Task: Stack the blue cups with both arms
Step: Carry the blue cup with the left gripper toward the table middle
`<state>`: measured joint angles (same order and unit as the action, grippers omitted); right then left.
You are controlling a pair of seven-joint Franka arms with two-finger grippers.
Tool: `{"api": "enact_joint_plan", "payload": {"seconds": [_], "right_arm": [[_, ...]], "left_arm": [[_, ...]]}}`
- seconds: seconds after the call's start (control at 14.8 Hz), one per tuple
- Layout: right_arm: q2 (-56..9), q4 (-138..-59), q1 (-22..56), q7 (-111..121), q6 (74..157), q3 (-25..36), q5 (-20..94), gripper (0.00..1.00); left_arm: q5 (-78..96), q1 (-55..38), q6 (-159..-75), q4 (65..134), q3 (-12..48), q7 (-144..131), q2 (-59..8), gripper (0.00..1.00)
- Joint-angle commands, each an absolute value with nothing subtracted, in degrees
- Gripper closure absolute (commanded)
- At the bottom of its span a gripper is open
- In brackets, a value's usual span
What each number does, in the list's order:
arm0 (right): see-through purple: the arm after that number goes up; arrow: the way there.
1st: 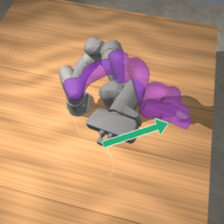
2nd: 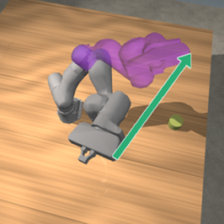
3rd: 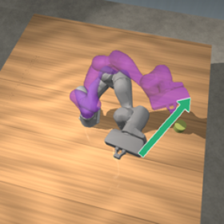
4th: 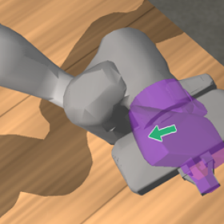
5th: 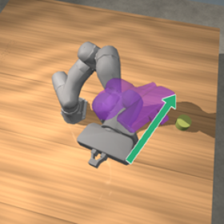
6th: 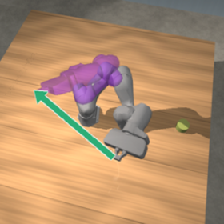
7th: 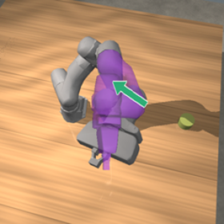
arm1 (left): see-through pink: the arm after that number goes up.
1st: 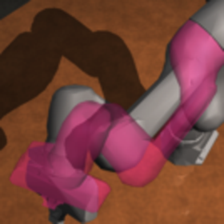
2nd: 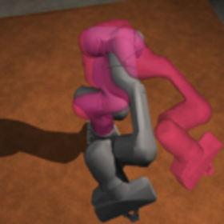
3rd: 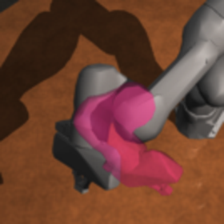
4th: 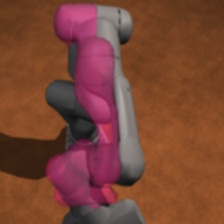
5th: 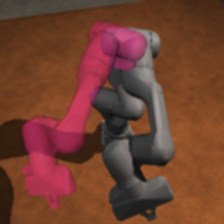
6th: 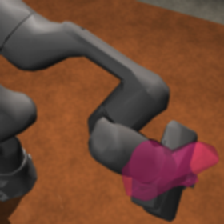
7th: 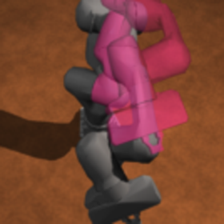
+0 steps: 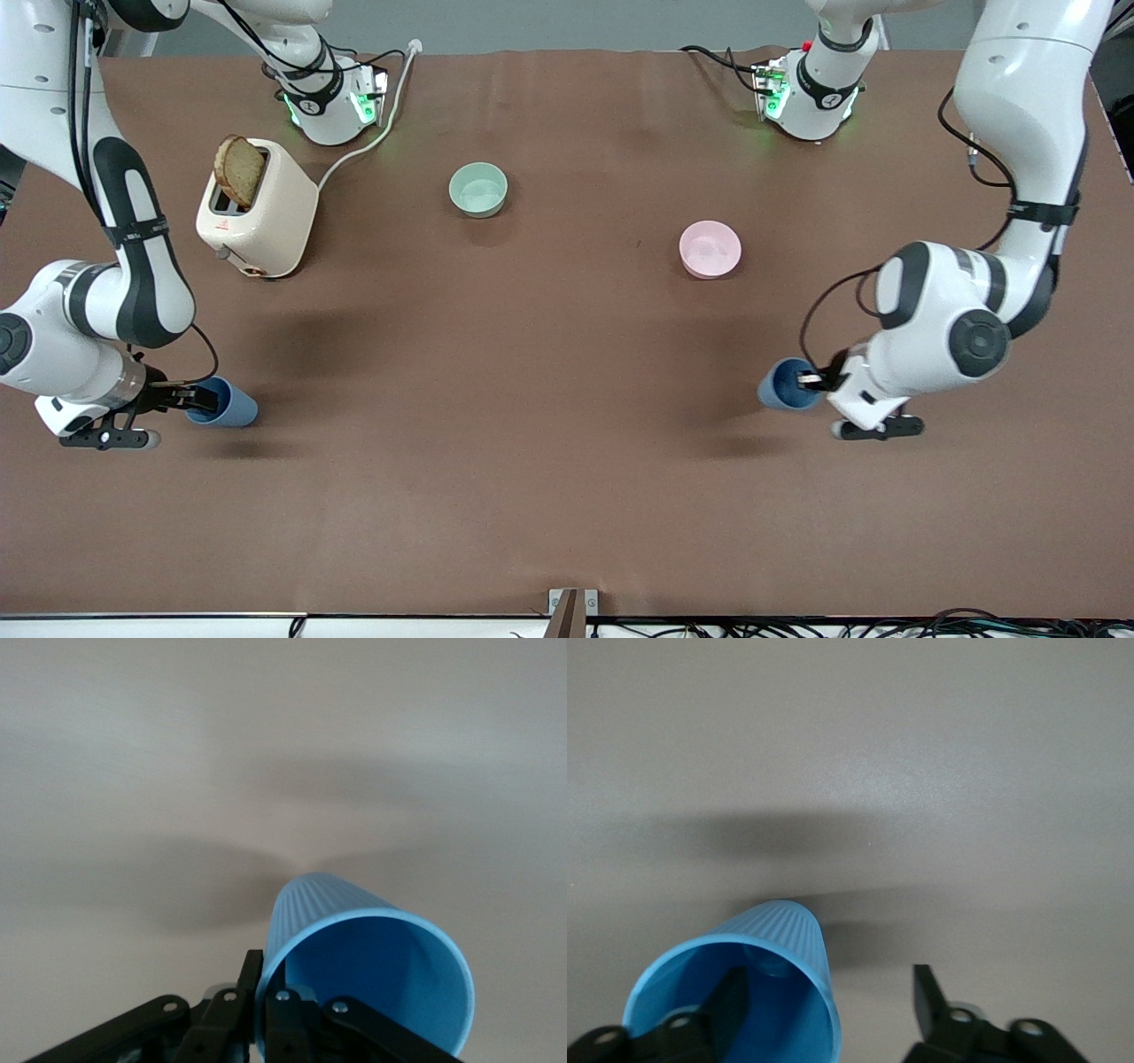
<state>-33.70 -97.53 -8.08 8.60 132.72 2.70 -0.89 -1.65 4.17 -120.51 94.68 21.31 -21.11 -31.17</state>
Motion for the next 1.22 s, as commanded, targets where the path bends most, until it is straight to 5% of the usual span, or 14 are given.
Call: {"api": "enact_joint_plan", "payload": {"seconds": [0.0,0.41,0.88,1.15], "right_arm": [[-33.4,-98.5,-8.4,9.4,132.9,2.4,0.0,0.41],[-34.0,-98.3,-8.6,9.2,132.6,2.2,0.0,0.97],[-30.2,-93.3,-8.3,11.6,124.3,0.9,0.3,0.98],[-28.3,-89.6,-8.1,11.1,117.3,-1.6,11.1,0.98]], "left_arm": [[-2.6,-0.2,-119.4,94.0,24.5,-32.4,-30.5,0.99],[-2.5,-14.5,-123.0,91.6,24.3,-48.8,-33.2,0.99],[-2.7,-18.6,-128.1,90.8,24.0,-50.9,-38.9,0.98],[-2.6,-19.1,-131.6,90.8,24.0,-50.9,-40.5,0.95]]}}
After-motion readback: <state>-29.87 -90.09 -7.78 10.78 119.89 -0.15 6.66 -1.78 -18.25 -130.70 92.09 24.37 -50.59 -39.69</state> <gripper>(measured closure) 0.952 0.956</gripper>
